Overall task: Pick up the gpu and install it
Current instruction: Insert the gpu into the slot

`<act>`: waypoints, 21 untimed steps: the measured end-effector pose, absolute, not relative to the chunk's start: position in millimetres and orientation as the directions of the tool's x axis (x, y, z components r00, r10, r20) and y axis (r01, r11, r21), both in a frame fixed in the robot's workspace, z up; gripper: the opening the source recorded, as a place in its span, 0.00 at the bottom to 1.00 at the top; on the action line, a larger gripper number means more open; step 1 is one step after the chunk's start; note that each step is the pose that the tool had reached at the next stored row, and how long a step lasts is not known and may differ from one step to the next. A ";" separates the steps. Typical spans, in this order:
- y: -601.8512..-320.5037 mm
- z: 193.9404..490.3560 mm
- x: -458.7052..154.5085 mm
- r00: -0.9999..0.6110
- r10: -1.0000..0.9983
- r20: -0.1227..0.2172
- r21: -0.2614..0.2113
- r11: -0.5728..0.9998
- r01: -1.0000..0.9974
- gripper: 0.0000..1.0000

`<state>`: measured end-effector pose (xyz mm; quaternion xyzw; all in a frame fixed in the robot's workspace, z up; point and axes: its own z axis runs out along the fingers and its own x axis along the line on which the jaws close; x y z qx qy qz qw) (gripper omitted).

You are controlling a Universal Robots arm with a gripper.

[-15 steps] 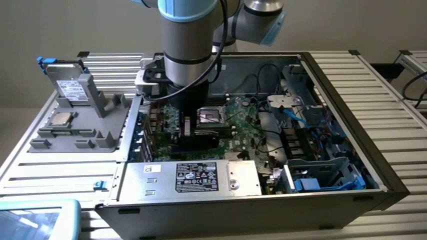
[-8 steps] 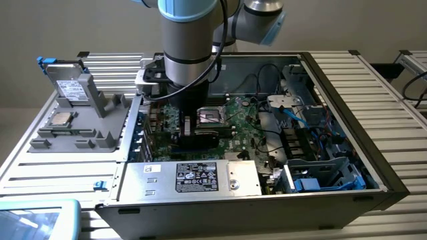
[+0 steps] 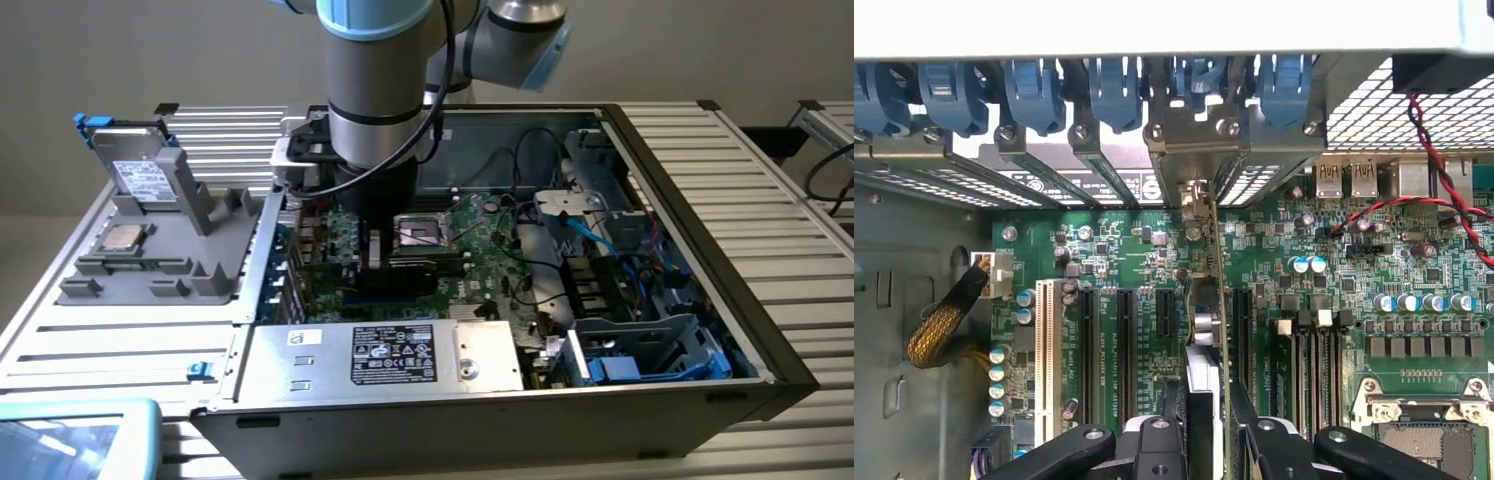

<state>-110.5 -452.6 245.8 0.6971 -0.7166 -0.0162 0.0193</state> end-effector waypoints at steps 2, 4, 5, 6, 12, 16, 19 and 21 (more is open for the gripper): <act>-452.9 246.0 -110.6 -0.027 -1.000 0.005 0.050 0.028 -0.998 0.27; -453.0 245.9 -110.6 -0.028 -1.000 0.005 0.050 0.028 -0.998 0.27; -453.1 245.9 -110.6 -0.028 -1.000 0.005 0.050 0.028 -0.998 0.27; -453.2 245.9 -110.6 -0.028 -1.000 0.005 0.050 0.028 -0.998 0.27; -453.7 244.6 -110.4 -0.027 -1.000 0.005 0.050 0.028 -0.998 0.27; -453.7 244.0 -110.4 -0.027 -1.000 0.005 0.050 0.028 -0.998 0.27; -453.9 243.5 -110.5 -0.028 -1.000 0.005 0.050 0.028 -0.998 0.27; -454.3 242.8 -110.5 -0.028 -1.000 0.005 0.050 0.028 -0.998 0.27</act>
